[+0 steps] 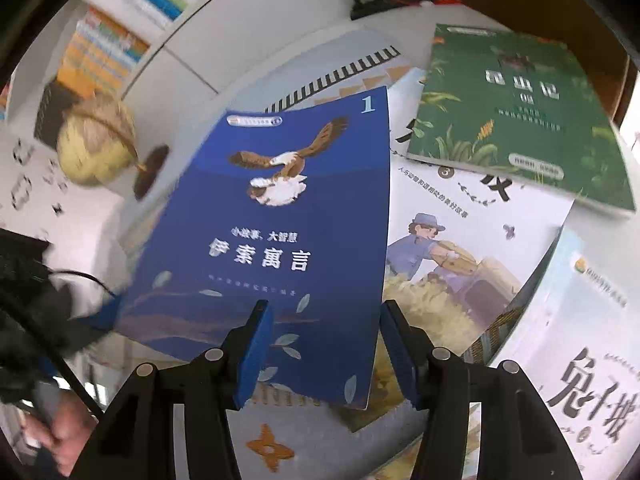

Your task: Organize books

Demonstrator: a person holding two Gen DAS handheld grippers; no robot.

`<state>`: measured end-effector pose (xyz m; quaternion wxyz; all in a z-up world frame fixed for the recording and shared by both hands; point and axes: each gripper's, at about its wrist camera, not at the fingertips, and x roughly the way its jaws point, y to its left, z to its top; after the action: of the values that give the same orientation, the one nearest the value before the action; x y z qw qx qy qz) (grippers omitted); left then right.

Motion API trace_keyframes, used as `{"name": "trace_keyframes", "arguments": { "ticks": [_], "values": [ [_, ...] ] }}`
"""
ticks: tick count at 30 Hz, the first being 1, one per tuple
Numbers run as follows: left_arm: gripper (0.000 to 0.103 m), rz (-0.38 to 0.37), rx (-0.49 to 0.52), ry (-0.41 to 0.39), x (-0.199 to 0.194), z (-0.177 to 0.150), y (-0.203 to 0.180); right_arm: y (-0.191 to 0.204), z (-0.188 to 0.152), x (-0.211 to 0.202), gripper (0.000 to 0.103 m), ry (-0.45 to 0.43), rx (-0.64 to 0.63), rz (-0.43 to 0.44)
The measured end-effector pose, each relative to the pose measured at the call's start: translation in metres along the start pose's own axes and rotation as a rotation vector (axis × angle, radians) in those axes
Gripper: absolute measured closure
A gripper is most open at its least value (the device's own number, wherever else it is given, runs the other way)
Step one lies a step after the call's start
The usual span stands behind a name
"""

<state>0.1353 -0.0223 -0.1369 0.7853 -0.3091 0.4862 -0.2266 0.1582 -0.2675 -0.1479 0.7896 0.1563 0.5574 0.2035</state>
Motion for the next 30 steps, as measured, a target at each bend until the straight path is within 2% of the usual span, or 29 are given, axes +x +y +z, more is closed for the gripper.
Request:
{"name": "trace_keyframes", "arguments": {
  "ticks": [1, 2, 4, 6, 7, 9, 12, 14, 17, 20, 21, 22, 23, 26, 28, 30],
  "values": [
    [0.038, 0.007, -0.021, 0.019, 0.013, 0.000, 0.005, -0.001, 0.000, 0.000, 0.047, -0.001, 0.008, 0.010],
    [0.045, 0.000, -0.056, 0.038, 0.024, -0.001, 0.011, -0.001, 0.001, 0.000, 0.047, 0.003, 0.012, 0.019],
    [0.048, -0.001, -0.106, 0.053, 0.036, -0.002, 0.017, -0.002, 0.000, -0.001, 0.046, 0.010, 0.012, 0.029],
    [0.062, -0.004, -0.130, 0.058, 0.043, -0.004, 0.017, 0.002, -0.001, 0.000, 0.041, 0.018, 0.009, 0.039],
    [0.065, -0.017, -0.142, 0.060, 0.042, -0.005, 0.018, 0.001, 0.002, 0.001, 0.036, 0.026, 0.016, 0.049],
    [0.079, -0.092, -0.195, 0.058, 0.033, -0.004, 0.024, -0.001, 0.002, 0.001, 0.032, 0.046, 0.047, 0.069],
    [0.082, -0.270, -0.314, 0.067, 0.027, 0.005, 0.033, -0.004, -0.002, 0.003, 0.031, 0.094, 0.117, 0.145],
    [0.082, -0.340, -0.358, 0.064, 0.024, 0.007, 0.036, -0.014, -0.007, -0.002, 0.025, 0.082, 0.207, 0.243],
    [0.082, -0.390, -0.405, 0.068, 0.027, 0.009, 0.036, -0.030, -0.008, -0.005, 0.024, 0.047, 0.321, 0.358],
    [0.082, -0.361, -0.377, 0.087, 0.028, 0.005, 0.029, -0.038, -0.004, -0.003, 0.026, -0.002, 0.397, 0.401],
    [0.082, -0.350, -0.375, 0.093, 0.029, 0.005, 0.028, -0.039, -0.001, -0.002, 0.031, -0.009, 0.404, 0.404],
    [0.082, -0.329, -0.368, 0.100, 0.031, 0.004, 0.026, -0.037, 0.002, 0.000, 0.045, -0.018, 0.399, 0.403],
    [0.082, -0.291, -0.348, 0.101, 0.031, 0.002, 0.025, -0.035, 0.005, 0.002, 0.051, -0.019, 0.386, 0.387],
    [0.082, -0.167, -0.270, 0.110, 0.032, 0.004, 0.017, -0.022, 0.010, 0.000, 0.069, -0.030, 0.294, 0.247],
    [0.082, -0.052, -0.191, 0.127, 0.032, 0.000, 0.010, -0.010, 0.009, -0.003, 0.072, -0.042, 0.228, 0.201],
    [0.076, 0.064, -0.103, 0.138, 0.034, -0.002, 0.000, 0.004, 0.007, -0.012, 0.078, -0.071, 0.125, 0.120]
  ]
}}
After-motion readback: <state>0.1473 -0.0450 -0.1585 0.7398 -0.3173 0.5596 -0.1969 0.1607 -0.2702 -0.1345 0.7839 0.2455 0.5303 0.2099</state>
